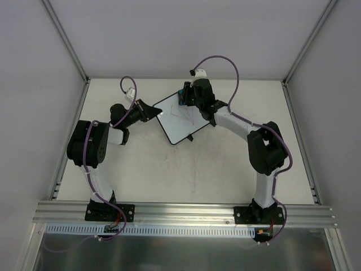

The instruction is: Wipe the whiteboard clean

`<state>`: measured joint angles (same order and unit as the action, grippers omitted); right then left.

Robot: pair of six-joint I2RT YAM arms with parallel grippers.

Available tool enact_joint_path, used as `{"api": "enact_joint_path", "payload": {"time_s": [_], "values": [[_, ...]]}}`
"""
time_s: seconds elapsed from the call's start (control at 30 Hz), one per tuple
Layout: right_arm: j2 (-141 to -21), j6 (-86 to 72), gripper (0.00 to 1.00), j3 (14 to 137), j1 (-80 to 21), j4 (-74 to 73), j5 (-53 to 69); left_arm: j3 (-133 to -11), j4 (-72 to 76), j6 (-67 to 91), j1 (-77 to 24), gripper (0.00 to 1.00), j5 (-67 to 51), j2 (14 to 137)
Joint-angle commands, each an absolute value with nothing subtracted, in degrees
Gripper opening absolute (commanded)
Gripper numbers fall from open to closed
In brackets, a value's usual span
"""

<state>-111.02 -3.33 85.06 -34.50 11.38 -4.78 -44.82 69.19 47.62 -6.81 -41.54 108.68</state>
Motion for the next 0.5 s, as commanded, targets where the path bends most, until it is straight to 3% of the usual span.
{"api": "enact_joint_path", "payload": {"time_s": [0.0, 0.3, 0.47], "values": [[-112.32, -2.37, 0.00, 87.27, -34.54, 13.01, -8.96, -45.44, 70.14, 45.26, -7.38, 0.00, -41.57, 109.25], [-116.45, -5.26, 0.00, 90.87, -33.75, 7.04, -13.09, -45.44, 69.52, 44.74, -7.38, 0.00, -41.75, 108.46], [-115.76, -14.21, 0.00, 86.51, -29.28, 6.24, -11.25, -45.00, 69.17, 44.30, -7.38, 0.00, -41.84, 107.93]]}}
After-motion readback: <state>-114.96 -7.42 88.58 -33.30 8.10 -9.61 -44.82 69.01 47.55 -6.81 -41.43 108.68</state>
